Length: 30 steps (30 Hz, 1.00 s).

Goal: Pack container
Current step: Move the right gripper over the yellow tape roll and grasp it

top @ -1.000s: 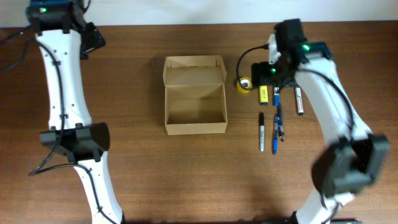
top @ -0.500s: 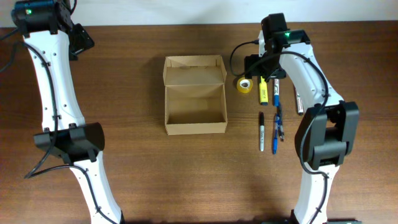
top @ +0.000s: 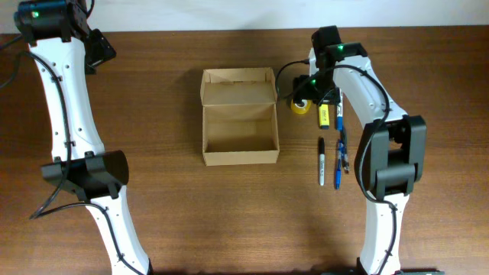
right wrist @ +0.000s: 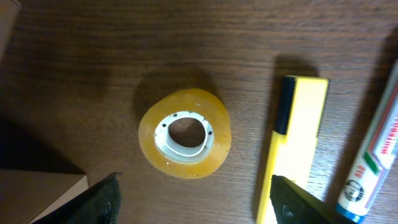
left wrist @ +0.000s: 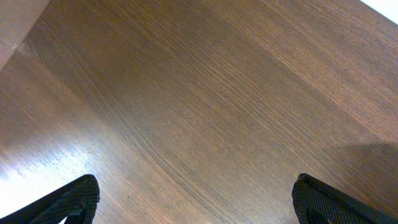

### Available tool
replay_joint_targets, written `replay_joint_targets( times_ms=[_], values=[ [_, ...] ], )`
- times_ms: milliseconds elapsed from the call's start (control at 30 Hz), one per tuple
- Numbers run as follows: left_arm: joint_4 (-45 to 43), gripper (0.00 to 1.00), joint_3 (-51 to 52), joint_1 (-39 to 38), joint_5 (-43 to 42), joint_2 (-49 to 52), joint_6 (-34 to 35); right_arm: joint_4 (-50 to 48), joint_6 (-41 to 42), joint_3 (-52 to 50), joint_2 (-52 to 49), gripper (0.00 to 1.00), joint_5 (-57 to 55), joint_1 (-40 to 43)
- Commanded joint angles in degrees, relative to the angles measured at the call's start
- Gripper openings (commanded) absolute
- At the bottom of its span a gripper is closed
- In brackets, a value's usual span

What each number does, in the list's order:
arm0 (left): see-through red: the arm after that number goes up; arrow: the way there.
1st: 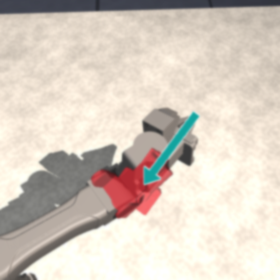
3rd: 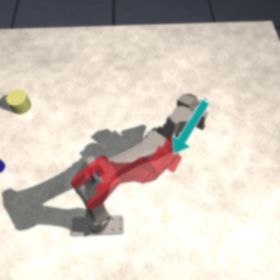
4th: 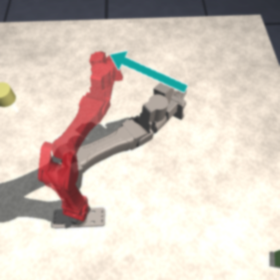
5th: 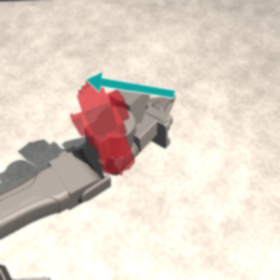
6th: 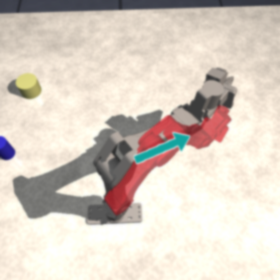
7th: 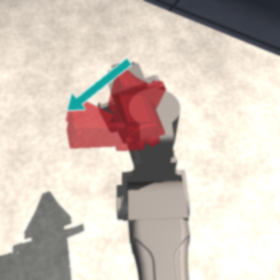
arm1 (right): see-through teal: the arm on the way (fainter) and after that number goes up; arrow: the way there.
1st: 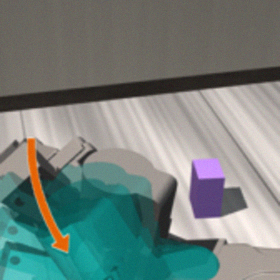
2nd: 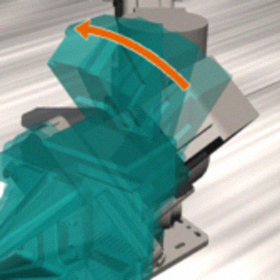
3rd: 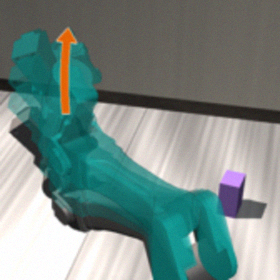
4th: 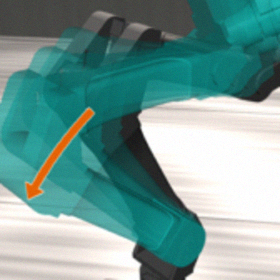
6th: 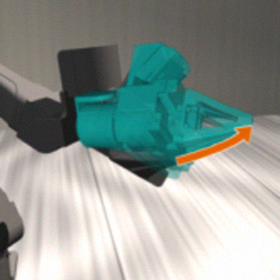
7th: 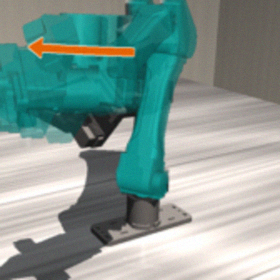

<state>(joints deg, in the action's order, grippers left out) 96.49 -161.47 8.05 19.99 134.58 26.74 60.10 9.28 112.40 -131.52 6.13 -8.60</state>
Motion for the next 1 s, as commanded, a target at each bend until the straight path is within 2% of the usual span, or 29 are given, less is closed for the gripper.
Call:
replay_joint_targets(
  times_ms=[0,167,867,967],
  values=[
    [0.17,1.0,0.31,0.26,0.61,-1.09,-0.72,-0.24,0.7,1.29,-1.42,0.7,0.72,-0.39],
    [0.17,1.0,0.31,0.26,0.61,-1.09,-0.72,-1.07,0.72,1.29,-1.95,0.61,0.59,-0.39],
    [0.17,1.0,0.31,0.26,0.61,-1.09,-0.72,-2.54,0.72,1.29,-4.98,0.53,-2.34,-0.39],
    [0.17,1.0,0.31,0.26,0.61,-1.09,-0.72,-2.91,0.72,1.29,-4.98,0.49,-2.36,-0.39]
  ],
)
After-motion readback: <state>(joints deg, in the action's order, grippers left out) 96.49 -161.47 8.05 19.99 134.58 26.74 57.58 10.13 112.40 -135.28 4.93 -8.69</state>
